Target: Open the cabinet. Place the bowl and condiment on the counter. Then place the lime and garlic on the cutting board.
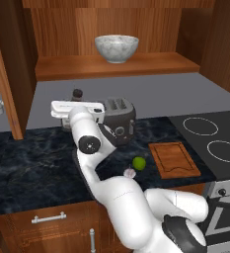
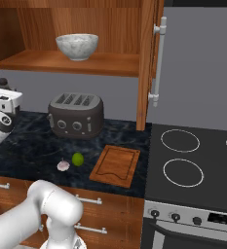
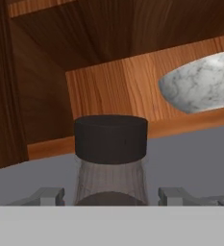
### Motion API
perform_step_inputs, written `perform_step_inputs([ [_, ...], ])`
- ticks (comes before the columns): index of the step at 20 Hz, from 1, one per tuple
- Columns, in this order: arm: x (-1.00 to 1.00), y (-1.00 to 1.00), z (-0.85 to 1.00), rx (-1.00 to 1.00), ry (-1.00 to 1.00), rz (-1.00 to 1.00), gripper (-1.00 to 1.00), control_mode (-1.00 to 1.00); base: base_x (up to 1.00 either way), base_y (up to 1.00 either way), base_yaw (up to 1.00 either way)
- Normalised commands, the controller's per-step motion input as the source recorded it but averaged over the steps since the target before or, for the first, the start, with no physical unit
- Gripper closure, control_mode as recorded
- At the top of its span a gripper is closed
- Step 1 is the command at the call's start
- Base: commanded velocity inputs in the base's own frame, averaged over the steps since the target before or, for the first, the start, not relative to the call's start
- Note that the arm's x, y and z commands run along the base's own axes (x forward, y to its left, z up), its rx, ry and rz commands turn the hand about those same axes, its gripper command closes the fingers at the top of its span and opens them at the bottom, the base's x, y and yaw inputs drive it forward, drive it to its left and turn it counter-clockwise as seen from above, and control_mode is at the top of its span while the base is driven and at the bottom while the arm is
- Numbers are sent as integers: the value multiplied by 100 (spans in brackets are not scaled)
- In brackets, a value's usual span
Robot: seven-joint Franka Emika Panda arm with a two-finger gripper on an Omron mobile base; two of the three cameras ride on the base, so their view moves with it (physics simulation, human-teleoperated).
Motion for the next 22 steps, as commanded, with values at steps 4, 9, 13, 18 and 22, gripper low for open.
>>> perform_step_inputs([
  [4,0,8,-36,2,2,0,100,-100,0,0,0],
  [9,0,11,-40,2,3,0,100,-100,0,0,0],
  [13,0,11,-38,2,1,0,100,-100,0,0,0],
  [18,0,14,-39,1,0,0,100,-100,0,0,0],
  [22,0,17,-28,0,0,0,100,-100,0,0,0],
])
